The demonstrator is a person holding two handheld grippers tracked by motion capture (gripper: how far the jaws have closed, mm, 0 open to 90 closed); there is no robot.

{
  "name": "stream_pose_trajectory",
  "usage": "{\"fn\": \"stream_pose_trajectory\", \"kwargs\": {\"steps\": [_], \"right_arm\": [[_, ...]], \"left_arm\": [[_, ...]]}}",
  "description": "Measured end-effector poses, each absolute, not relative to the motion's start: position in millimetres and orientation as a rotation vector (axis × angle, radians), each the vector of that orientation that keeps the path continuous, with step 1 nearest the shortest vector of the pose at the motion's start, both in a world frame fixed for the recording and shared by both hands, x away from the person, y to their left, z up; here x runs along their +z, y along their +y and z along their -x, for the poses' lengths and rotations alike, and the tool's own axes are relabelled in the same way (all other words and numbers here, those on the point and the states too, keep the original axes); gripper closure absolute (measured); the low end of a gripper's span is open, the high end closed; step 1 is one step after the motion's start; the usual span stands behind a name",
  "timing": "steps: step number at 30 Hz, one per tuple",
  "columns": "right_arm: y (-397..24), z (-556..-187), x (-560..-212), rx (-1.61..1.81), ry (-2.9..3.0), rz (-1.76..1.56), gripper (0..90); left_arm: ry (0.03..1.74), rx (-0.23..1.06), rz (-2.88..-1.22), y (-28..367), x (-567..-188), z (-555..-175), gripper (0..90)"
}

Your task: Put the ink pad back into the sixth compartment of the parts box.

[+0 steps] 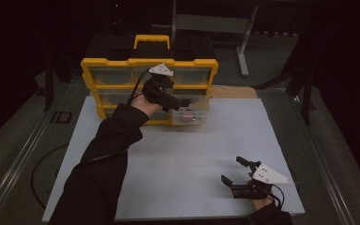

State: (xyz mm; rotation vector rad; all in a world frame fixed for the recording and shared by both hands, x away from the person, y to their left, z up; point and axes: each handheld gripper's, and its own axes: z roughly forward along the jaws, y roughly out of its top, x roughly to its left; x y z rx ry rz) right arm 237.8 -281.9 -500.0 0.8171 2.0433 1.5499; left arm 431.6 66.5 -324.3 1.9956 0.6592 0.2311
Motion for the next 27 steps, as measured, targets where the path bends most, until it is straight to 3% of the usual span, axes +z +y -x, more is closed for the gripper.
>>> {"fn": "stream_pose_trajectory", "kwargs": {"steps": [14,27], "right_arm": [[-281.5,-237.8,-498.6,1.541,2.042,-0.821,9.6],[-280.0,-236.3,-497.1,1.540,2.046,-0.810,9.6]], "left_arm": [[0.676,0.247,-1.967,94.0,-321.7,-419.0,0.1],[0.679,0.238,-1.958,114.9,-350.1,-394.3,0.1]]}}
